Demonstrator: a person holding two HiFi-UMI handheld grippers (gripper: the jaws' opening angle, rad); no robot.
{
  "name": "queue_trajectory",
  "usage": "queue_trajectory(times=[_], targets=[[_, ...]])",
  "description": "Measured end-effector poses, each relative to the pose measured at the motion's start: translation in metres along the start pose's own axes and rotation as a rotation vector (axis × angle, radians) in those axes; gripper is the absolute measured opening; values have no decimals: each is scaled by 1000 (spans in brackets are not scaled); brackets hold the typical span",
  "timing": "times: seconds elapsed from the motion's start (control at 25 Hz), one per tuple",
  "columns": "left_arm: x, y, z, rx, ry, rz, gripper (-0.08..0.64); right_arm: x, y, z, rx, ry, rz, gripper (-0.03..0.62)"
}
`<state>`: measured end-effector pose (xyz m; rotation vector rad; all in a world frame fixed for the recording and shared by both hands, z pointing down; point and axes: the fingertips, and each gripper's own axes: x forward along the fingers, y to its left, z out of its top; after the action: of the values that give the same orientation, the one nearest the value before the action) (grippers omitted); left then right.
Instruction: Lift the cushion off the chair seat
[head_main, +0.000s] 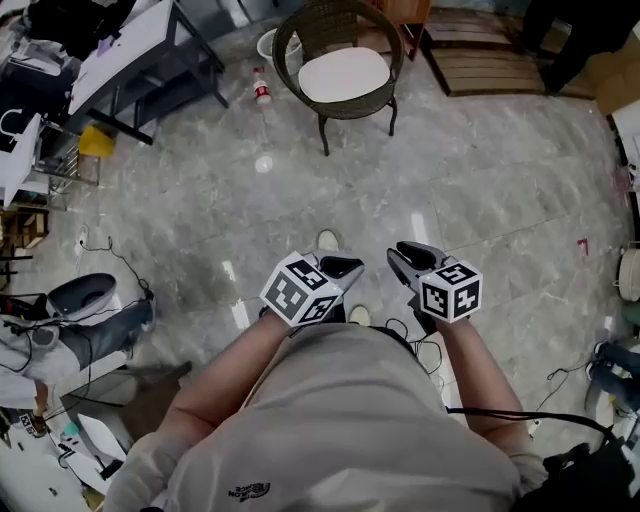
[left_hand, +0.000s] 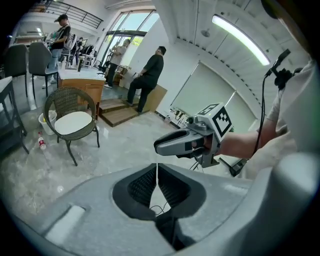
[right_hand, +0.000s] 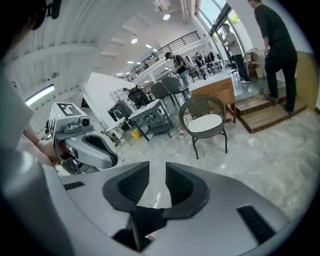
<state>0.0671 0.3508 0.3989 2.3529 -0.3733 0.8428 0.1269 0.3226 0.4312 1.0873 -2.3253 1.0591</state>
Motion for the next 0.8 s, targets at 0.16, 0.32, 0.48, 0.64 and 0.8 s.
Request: queue_trajectory(times=[0.16,0.32,0.48,0.64,0.8], targets=[[7,50,44,20,25,-41,8,39,-29,39,26,35,-29,109],[-6,106,78,64,40,-39,8,89,-49,87,72,18,-14,109],[-12,161,96,68,59,-17,8,141,-73,131,134,-35,2,109],[-12,199,115,22,51,-12,8,184,-97,162,205,-41,30,109],[-3,235,135,-21,38,-4,8,226,-137,189,313,-78,55,109]])
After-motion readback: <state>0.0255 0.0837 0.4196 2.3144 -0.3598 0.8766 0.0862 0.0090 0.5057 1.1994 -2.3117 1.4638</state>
